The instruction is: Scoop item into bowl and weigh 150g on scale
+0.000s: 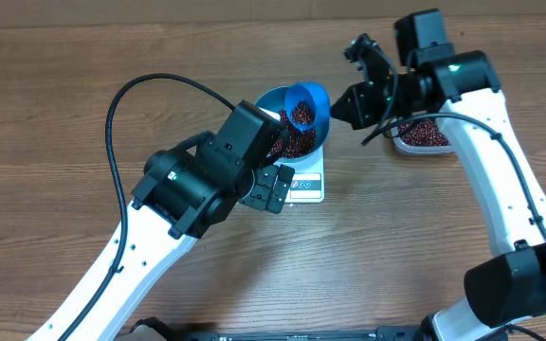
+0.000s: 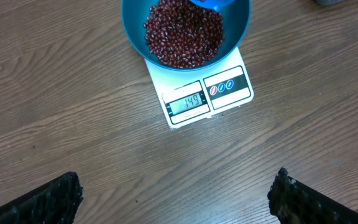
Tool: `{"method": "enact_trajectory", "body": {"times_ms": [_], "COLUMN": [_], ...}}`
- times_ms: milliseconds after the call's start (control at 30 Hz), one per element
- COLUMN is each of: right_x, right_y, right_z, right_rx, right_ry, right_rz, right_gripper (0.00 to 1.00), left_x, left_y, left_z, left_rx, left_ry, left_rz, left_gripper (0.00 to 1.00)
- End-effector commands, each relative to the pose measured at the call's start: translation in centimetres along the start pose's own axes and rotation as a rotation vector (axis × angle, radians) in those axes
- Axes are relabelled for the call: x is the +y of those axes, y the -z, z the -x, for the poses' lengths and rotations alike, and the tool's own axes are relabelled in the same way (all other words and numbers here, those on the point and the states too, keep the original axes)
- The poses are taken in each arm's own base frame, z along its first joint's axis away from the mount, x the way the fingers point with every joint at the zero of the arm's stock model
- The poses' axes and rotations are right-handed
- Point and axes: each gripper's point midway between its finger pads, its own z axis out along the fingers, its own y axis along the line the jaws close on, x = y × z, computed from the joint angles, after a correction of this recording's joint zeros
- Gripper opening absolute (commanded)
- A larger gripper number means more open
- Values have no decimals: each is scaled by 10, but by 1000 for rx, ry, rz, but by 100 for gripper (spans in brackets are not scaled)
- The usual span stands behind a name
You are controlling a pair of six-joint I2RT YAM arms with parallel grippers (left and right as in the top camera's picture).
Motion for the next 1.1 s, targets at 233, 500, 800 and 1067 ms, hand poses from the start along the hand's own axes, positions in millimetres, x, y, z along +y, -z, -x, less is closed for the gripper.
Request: {"method": "enact_trajectory", "body": {"times_ms": [233,500,800,1067], "right_x": [9,1,5,14], "right_y": [9,5,1,-1], "right_z": [-6,-1,-1,-7], "right_rx": [18,5,10,41], "right_ry": [107,32,54,150], "right_rz": [-19,-127,-147,-111], "right_gripper": [4,4,4,4], "left_x": [1,1,1,1], "left_y": [5,5,5,5], "left_z": [6,6,6,6], "left_rx": [-19,-20,-19,-19], "left_ry": [-15,-15,-15,-15], "left_rz": [2,2,2,2], "left_gripper": [100,99,100,100]}}
